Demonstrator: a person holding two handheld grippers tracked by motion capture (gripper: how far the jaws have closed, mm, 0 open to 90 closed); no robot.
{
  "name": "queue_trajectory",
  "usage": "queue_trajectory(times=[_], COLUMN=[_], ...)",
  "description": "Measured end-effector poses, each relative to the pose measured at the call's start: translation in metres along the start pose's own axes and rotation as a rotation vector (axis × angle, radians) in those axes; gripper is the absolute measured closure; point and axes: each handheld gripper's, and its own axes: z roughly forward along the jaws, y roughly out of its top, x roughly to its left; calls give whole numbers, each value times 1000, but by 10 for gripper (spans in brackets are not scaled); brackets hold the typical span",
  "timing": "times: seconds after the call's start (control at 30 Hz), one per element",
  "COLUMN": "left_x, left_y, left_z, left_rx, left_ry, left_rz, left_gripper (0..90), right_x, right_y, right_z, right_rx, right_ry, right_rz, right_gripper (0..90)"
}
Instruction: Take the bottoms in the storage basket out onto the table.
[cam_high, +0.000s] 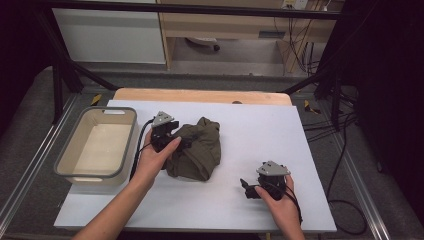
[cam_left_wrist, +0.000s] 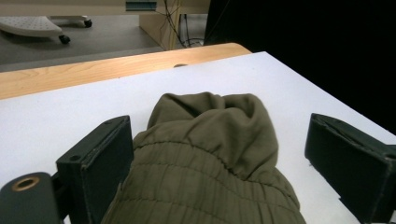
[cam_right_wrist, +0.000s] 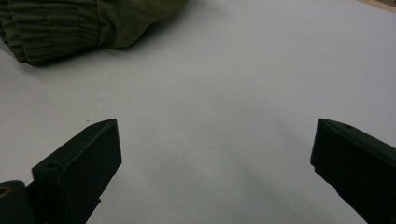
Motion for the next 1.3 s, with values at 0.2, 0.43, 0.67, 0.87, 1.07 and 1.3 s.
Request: queue_trajectory(times=[0.2,0.43,0.67,0.87,1.07,1.3], left_x=[-3,-4,-3,-3,0,6], left_y=[2,5,13,22,23,24], left_z=[-2,-6,-12,-22,-29,-38], left_rx=[-2,-16,-30,-38,-22,-21], left_ry=[-24,-43,-14,0,16,30], left_rz=[3,-4,14,27,46,52], left_gripper=[67,77,83,90,91,91], right_x=[0,0,-1,-2,-1,-3], right_y=[0,0,0,-1,0,-1], right_z=[-1,1,-2,-1,-2,-3], right_rx=[-1,11,3,4,4,-3], right_ry=[-3,3,-1,-12,-7,-4], right_rz=[1,0,3,3,-1,-1], right_gripper=[24,25,26,29,31,28])
